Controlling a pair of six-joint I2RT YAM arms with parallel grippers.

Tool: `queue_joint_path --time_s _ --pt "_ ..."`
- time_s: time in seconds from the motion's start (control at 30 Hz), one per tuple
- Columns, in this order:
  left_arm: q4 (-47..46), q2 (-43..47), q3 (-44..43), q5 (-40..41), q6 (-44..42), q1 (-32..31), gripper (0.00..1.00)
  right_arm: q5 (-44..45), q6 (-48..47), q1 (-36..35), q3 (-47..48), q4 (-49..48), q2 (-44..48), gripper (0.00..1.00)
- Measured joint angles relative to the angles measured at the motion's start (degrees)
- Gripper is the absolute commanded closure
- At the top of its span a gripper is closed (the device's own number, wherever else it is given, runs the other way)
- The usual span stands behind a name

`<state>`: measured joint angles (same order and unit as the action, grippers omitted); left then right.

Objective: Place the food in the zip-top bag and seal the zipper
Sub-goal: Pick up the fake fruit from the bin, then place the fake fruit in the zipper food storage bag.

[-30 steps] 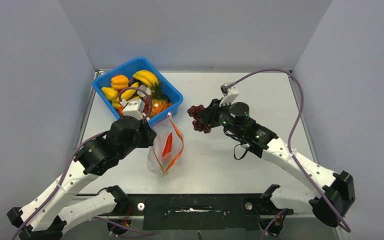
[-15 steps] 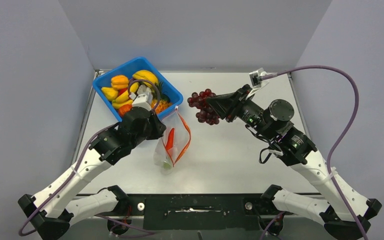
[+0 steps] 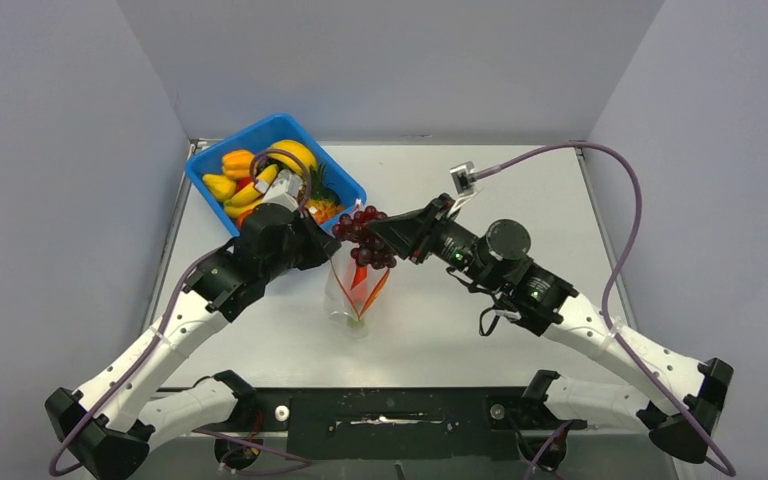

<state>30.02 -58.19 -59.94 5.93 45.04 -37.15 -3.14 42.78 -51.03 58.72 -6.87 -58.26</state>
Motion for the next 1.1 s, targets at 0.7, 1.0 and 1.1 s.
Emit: queue_joint_path --time_s 0.7,1.0,1.1 --pt "-4.17 2.16 6.47 -6.62 4.35 4.13 1.0 17.86 7.06 -4.81 -15.61 -7.06 -5.4 0.95" --pt "-4.31 2.19 6.47 -7.54 4.28 5.29 1.0 16.98 3.98 -6.45 -9.6 2.71 -10.05 0.56" --pt "-4.35 2.38 6.6 -7.85 4.28 5.42 1.0 16.68 1.38 -6.45 -5.22 10.1 -9.66 0.47"
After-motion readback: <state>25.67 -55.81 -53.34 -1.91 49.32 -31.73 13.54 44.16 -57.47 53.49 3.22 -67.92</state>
